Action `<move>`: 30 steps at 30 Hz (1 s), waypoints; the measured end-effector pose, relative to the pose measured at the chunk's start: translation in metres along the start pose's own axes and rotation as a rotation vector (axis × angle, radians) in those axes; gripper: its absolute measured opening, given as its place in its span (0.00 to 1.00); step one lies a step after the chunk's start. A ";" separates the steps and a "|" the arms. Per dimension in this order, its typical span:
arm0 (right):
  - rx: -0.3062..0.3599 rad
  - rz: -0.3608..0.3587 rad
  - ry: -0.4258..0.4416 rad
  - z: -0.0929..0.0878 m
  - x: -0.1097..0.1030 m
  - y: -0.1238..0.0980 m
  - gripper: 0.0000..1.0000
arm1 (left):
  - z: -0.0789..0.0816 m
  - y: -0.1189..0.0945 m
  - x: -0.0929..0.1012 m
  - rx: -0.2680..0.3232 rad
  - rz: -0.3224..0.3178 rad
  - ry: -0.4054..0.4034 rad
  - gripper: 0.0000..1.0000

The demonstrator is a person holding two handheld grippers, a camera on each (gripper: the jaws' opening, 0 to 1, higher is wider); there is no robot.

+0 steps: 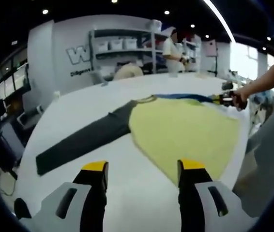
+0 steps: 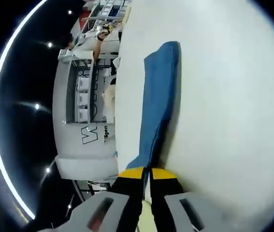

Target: Fold the garment on the visible template until the final outline fits inside the template.

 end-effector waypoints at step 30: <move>0.261 -0.045 -0.013 0.111 0.000 -0.064 0.16 | -0.005 0.001 -0.009 -0.006 0.023 -0.001 0.59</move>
Point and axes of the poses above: the point that each gripper's makers call its tool centre point, and the gripper's own axes: y roughly forward along the fingers, x roughly to its right, z roughly out of its top, the point moved 2 cm from there along -y, roughly backward along the fingers
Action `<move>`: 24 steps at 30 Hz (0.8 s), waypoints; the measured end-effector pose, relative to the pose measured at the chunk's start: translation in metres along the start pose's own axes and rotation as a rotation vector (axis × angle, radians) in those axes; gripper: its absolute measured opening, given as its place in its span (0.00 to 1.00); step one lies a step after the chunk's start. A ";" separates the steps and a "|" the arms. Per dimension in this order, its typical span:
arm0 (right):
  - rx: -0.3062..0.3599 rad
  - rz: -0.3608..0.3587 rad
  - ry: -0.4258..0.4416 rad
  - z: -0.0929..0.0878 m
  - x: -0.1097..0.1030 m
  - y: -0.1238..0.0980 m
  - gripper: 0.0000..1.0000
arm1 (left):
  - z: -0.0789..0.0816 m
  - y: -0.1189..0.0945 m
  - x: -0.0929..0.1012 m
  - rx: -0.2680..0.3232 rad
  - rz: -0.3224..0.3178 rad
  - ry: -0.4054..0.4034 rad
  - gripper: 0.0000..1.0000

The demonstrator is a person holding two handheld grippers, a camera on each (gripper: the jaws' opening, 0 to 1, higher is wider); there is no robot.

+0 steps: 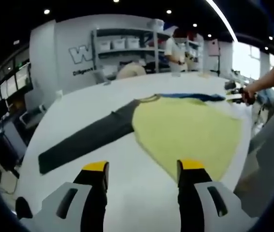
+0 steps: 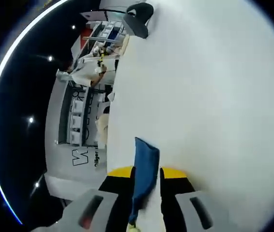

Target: Fold the garment on the visible template until the final outline fits inside the template.

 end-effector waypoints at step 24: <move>0.040 0.041 -0.017 0.000 -0.018 0.061 0.13 | -0.002 0.000 0.001 -0.019 0.012 -0.006 0.58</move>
Point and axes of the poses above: the point that each gripper's makers call its tool centre point, and the gripper's own axes: y roughly forward along the fingers, x roughly to its right, z roughly out of its top, the point moved 2 cm from there along -y, roughly backward along the fingers
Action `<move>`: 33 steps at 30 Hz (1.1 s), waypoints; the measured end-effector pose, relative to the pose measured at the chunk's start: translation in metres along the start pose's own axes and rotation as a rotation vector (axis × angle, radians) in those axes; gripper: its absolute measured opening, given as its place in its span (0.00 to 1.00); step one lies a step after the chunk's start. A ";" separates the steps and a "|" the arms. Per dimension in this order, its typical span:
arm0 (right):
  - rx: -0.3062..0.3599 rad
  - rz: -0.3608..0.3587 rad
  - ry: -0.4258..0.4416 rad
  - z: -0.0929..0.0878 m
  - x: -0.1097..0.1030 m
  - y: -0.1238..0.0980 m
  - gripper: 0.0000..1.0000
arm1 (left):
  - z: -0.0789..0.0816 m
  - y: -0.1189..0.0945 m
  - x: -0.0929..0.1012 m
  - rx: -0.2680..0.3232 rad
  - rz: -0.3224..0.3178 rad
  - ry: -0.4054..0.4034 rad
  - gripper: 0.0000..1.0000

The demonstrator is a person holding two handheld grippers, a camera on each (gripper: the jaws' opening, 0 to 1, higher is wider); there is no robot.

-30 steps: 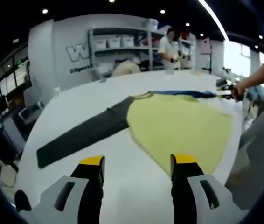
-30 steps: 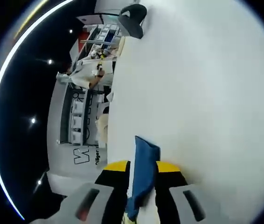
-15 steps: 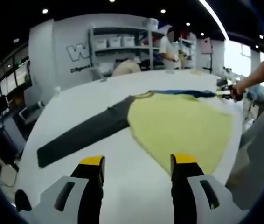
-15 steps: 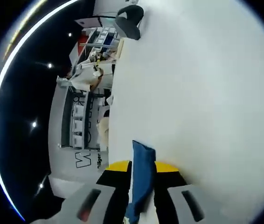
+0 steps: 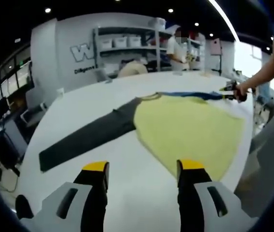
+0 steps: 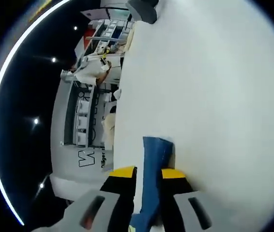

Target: Fold the garment on the visible template until the final outline fits inside the template.

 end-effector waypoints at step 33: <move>0.197 0.355 0.164 0.012 -0.113 -0.003 0.00 | 0.003 0.000 0.002 0.003 -0.004 0.009 0.59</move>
Point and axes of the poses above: the point that each gripper's makers call its tool centre point, and the gripper's own axes: y roughly forward along the fingers, x roughly to its right, z roughly out of its top, the point moved 2 cm from there along -y, roughly backward along the fingers
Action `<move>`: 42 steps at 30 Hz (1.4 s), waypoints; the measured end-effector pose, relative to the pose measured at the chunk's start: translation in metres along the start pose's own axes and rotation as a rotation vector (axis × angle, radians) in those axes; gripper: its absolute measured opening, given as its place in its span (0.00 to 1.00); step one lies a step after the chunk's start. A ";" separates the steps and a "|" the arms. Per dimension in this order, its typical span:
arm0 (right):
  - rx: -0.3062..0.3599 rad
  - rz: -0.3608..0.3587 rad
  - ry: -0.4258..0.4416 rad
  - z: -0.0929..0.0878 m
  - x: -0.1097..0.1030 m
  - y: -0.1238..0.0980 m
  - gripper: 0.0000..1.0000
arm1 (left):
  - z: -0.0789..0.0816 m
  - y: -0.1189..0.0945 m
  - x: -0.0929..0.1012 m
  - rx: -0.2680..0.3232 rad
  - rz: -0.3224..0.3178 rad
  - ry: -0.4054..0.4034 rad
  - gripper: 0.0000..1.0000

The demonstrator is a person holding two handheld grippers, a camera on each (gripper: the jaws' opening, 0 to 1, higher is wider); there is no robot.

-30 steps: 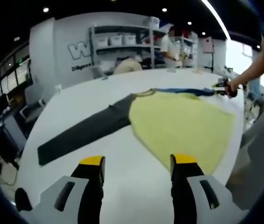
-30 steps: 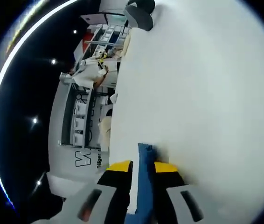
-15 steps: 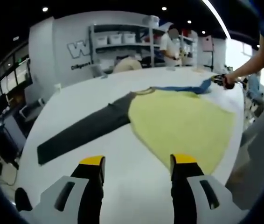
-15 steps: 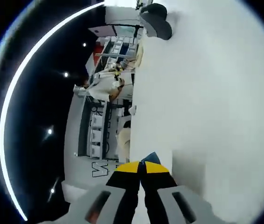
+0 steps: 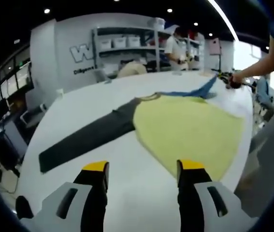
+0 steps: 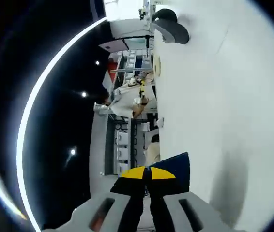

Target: Fold the garment on the visible template until the final outline fits inside the template.

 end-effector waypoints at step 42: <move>-0.782 0.098 -0.041 -0.295 -0.034 -0.049 0.00 | 0.016 -0.004 0.008 0.062 -0.026 0.020 0.60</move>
Point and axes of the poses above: the point that each gripper's makers call its tool centre point, and the gripper's own axes: y roughly forward along the fingers, x roughly to its right, z roughly out of its top, the point moved 2 cm from there along -y, roughly backward along the fingers
